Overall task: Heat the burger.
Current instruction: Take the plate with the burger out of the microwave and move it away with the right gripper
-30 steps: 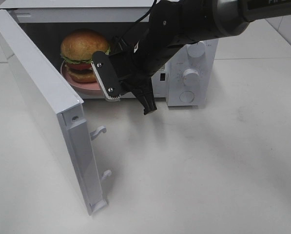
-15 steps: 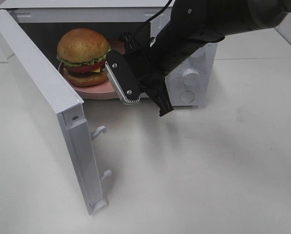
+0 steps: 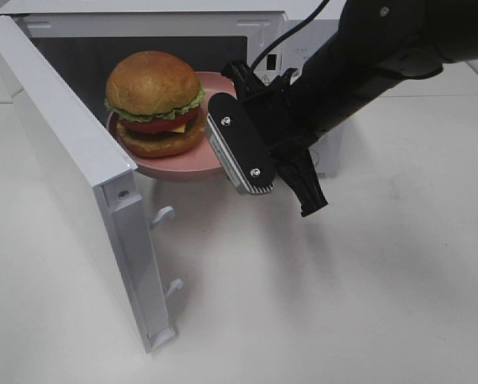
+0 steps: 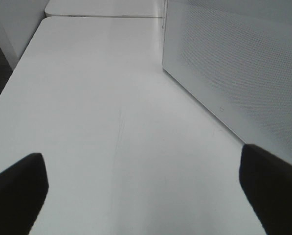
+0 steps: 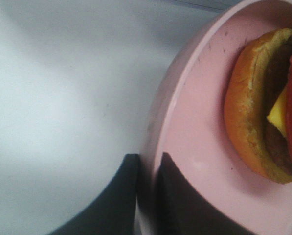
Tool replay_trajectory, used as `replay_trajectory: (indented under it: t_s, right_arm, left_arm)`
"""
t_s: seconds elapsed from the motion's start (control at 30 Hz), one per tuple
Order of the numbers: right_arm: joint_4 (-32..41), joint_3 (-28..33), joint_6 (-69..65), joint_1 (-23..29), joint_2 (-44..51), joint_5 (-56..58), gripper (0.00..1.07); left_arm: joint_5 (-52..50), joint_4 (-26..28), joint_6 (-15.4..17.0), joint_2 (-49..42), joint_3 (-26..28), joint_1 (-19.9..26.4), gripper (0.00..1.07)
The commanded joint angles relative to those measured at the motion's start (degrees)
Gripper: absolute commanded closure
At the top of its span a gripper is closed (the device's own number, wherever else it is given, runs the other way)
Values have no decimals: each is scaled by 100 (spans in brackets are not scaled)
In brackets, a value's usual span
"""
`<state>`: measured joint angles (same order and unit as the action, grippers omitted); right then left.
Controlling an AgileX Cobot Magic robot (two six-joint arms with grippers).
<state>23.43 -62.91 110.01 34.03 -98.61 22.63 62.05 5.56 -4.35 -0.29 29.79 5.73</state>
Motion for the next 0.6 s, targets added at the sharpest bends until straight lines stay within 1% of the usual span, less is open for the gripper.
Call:
replay_trajectory:
  t_s: [0.03,0.07,0.1,0.17,0.23,0.27,0.3,0.33,0.4,0.43,0.5,0.6]
  right_arm:
    - [120,275,-166,-69,390,-350,107]
    - [120,275,-166,-69,390,-350,107]
    - [120,487,-172,-69,556,-384,107]
    - [120,602,-172,-69,636,-395,107]
    - [92,922,-178,-69,854,-464,107]
    - [92,922,-178,-69,854,-464,107]
    - [86,1140,-218,-69,1008,-579,107]
    - [86,1140,-218,-69,1008,-579,107]
    - [74,1438,-338,-69,1238,-722,107]
    - [74,1438,-338,-69,1238,-722,107]
    - [-115,1759,-693,-69,1558,-831,107]
    - [-206,1845,-785,-69,1644,-831,107]
  left_arm:
    - [-80,6,34,-40,-17,0,7]
    - [-80,6,34,-40,-17,0,7]
    - [-80,6,34,-40,-17,0,7]
    - [-80,6,34,-40,-17,0,7]
    - [-80,6,34,-40,-17,0,7]
    - [-80,6,34,-40,-17,0,7]
    - [-80,6,34,-40,-17,0,7]
    - [-80,6,34,-40,-17,0,7]
    - [-80,6,34,-40,-17,0,7]
    - [-80,6,34,-40,-17,0,7]
    - [-80,6,34,-40,-17,0,7]
    - [-80,6,34,-40,-17,0,7]
